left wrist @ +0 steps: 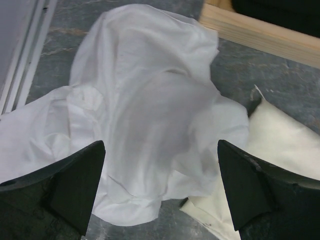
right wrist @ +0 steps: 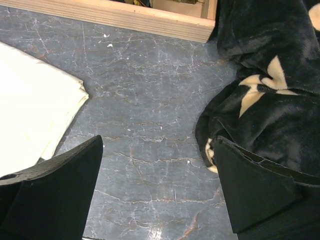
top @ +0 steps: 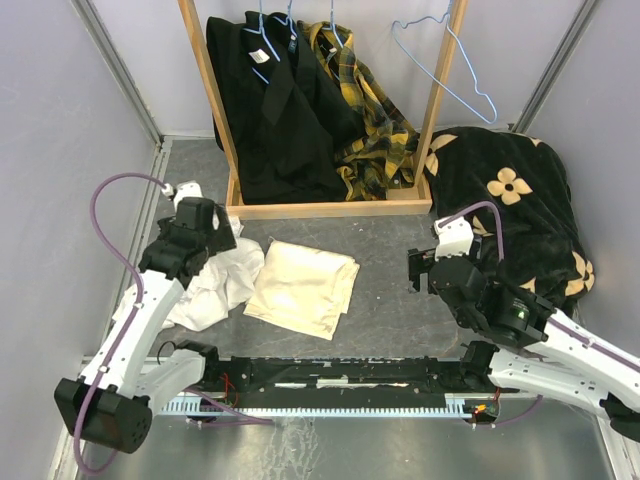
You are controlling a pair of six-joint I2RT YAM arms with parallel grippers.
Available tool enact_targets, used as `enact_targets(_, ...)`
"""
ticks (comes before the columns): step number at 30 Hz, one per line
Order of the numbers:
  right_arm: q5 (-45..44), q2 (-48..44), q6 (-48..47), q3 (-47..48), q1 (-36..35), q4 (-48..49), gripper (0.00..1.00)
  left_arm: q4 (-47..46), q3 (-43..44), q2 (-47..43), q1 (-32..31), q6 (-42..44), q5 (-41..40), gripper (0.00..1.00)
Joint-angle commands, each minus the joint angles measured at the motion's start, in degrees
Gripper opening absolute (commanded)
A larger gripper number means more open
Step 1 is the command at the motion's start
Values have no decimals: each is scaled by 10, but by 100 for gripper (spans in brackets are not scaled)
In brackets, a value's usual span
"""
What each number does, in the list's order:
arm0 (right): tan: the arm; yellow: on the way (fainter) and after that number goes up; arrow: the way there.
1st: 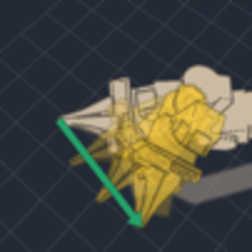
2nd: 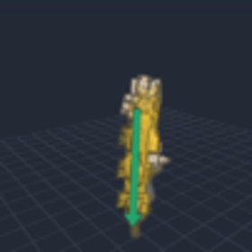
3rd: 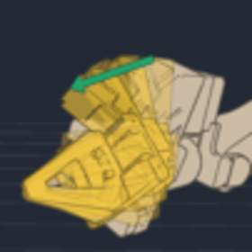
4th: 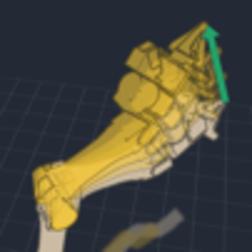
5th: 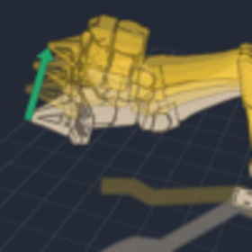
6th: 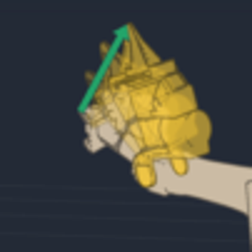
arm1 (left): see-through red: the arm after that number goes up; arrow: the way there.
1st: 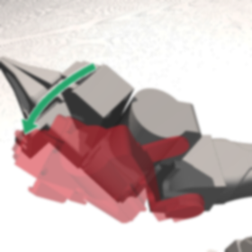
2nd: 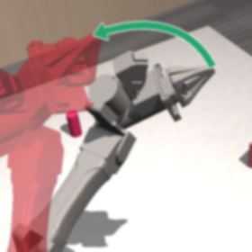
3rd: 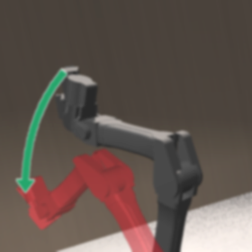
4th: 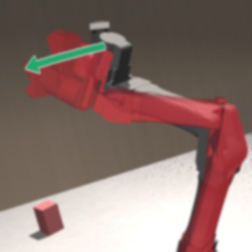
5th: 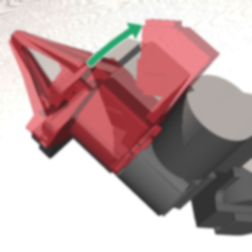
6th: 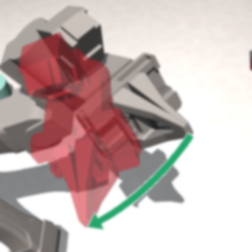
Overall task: Place the shirt on the hanger
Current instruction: Pick up the shirt from the center of the board.
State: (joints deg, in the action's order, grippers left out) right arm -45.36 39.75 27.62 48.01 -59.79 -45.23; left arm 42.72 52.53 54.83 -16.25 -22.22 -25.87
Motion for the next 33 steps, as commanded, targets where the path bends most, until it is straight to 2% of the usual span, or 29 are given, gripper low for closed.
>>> enact_targets(1,6,9,-20,17,-1,49,99,-14,24,9,83,-8,30,99)
enact_targets(3,11,13,-21,15,0,52,99,-26,18,14,105,-3,45,99)
enact_targets(7,16,9,-18,2,0,66,99,-40,8,40,115,2,24,99)
enact_targets(14,30,10,-9,-14,-1,76,99,-68,-3,85,129,12,112,99)
enact_targets(18,32,14,-8,-15,-1,76,99,-66,-9,117,134,15,103,99)
enact_targets(21,36,17,-9,-14,0,78,99,-70,-13,148,159,17,126,98)
enact_targets(22,36,18,-10,-13,-1,77,99,-75,-15,154,167,15,143,94)
enact_targets(26,33,12,-11,-11,0,70,99,-100,-20,147,180,5,201,52)
enact_targets(30,22,-5,-3,-15,-1,70,99,-98,10,137,200,7,244,37)
enact_targets(33,14,-15,1,-14,-1,76,99,-98,33,140,237,14,306,5)
